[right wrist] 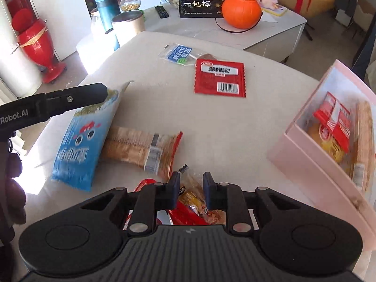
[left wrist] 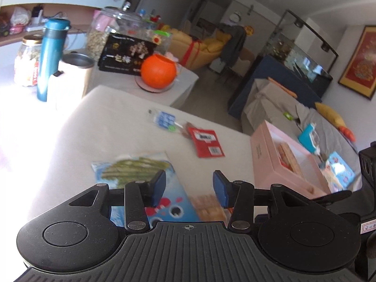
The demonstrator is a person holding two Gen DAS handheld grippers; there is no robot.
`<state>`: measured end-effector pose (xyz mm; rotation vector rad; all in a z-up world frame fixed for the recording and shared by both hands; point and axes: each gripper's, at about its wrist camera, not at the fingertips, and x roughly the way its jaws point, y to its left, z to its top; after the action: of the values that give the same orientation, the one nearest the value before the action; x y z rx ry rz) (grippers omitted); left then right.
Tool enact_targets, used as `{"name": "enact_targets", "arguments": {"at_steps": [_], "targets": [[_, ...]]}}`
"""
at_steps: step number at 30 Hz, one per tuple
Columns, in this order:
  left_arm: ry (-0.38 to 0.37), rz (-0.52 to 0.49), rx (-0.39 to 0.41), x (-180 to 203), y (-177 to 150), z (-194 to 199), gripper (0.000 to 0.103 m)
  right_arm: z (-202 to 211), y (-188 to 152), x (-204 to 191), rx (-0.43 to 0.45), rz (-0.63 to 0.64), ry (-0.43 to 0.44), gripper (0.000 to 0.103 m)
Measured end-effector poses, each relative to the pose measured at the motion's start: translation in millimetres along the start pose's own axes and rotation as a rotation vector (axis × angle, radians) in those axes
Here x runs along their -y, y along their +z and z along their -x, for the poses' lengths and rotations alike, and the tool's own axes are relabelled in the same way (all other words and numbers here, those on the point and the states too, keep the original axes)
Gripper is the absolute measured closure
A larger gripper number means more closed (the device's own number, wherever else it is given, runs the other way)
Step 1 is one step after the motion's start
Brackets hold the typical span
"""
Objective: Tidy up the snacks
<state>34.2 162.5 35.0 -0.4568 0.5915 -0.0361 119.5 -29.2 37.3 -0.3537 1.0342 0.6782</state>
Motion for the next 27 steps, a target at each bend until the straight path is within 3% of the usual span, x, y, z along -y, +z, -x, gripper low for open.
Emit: {"name": "enact_targets", "arguments": {"at_steps": [1, 2, 4, 9, 14, 20, 23, 27], "targets": [[-0.012, -0.039, -0.026, 9, -5, -3, 0.054, 5, -11, 2, 0.006, -0.005, 0.003, 0.068], [-0.014, -0.073, -0.041, 17, -8, -5, 0.054, 8, -21, 4, 0.012, -0.004, -0.006, 0.046], [0.019, -0.128, -0.049, 31, -13, -5, 0.054, 14, -43, 10, 0.030, -0.003, -0.026, 0.028], [0.018, -0.156, -0.103, 47, -26, 9, 0.054, 41, -86, 24, 0.108, 0.016, -0.088, 0.028], [0.047, -0.181, -0.143, 62, -36, 8, 0.054, 66, -112, 27, 0.186, 0.026, 0.037, 0.020], [0.088, -0.203, -0.131, 78, -32, 6, 0.054, 44, -112, -15, 0.215, 0.161, 0.127, 0.017], [0.099, -0.206, -0.125, 79, -33, 12, 0.054, 34, -110, -7, 0.229, 0.082, 0.179, 0.016], [0.092, -0.186, -0.150, 78, -42, 15, 0.054, 43, -116, 14, 0.223, -0.001, 0.169, 0.027]]}}
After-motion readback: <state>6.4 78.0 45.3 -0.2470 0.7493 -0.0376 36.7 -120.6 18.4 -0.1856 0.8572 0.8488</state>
